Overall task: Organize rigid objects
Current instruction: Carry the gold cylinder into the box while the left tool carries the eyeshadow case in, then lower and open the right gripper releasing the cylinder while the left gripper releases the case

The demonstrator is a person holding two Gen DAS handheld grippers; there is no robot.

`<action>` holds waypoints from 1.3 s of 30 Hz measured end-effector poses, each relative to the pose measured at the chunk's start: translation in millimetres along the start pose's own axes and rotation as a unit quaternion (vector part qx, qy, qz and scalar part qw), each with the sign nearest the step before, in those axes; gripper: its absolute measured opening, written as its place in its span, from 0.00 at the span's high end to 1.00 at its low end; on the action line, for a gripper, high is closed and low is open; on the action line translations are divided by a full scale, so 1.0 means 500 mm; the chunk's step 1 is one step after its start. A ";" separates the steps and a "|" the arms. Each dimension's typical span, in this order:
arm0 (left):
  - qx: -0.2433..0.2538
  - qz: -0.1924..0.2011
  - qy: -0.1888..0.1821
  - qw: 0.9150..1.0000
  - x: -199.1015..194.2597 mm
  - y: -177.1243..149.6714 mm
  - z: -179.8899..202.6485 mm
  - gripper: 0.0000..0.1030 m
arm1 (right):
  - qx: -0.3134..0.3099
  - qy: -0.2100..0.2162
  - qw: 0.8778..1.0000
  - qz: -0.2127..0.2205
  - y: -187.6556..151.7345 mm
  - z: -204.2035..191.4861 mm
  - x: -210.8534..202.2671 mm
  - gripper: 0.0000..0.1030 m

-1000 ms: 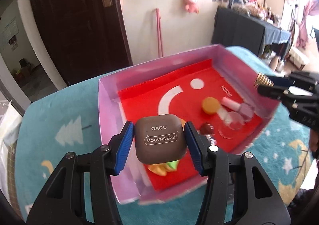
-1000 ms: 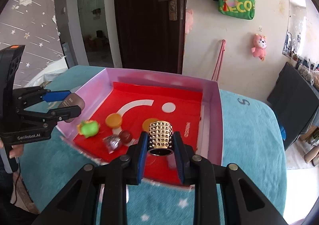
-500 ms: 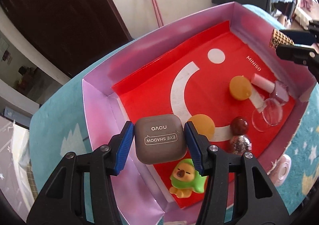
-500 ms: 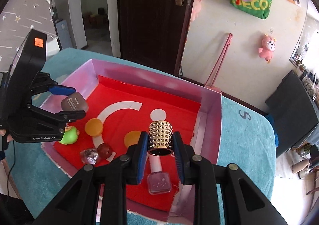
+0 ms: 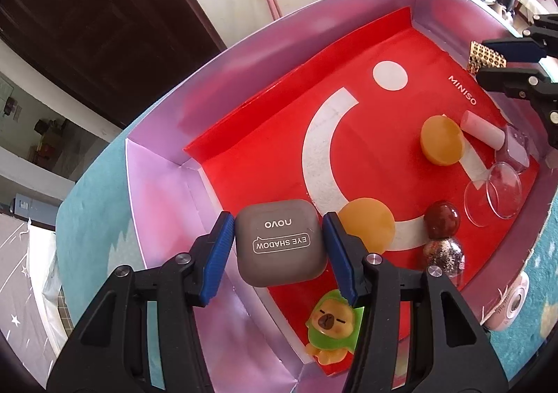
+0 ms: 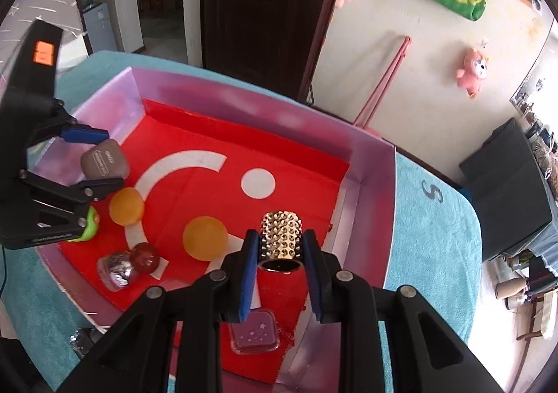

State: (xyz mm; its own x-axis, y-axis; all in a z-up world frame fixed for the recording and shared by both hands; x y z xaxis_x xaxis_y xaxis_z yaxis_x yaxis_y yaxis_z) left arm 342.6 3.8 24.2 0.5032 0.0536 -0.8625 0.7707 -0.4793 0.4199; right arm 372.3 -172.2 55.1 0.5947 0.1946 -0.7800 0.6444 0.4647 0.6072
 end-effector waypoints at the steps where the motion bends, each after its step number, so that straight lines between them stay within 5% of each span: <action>1: 0.000 -0.002 0.000 1.000 0.001 0.000 -0.001 0.51 | 0.000 0.000 1.000 -0.004 -0.001 0.001 0.006 0.73; 15: -0.001 -0.015 -0.005 1.000 0.021 -0.011 -0.011 0.51 | -0.013 -0.009 0.998 -0.068 -0.021 0.006 0.080 0.74; 39: -0.010 -0.016 -0.009 1.000 0.023 -0.008 -0.025 0.51 | -0.031 -0.016 0.996 -0.084 -0.029 0.001 0.099 0.73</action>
State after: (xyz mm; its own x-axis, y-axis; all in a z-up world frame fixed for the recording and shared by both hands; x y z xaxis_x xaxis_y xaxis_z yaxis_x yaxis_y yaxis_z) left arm 350.1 17.2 16.2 0.4719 0.0534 -0.8800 0.7936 -0.4607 0.3976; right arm 392.7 -169.7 7.7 0.4967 0.0827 -0.8640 0.7056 0.5411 0.4575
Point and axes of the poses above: each gripper's, at about its wrist camera, not at the fingertips, and x roughly the way its jaws point, z to its right, y to its top, the point moved 4 cm from there along x, roughly the way its jaws point, and after that the axes turned 7 degrees about z, right-handed, at the moved point
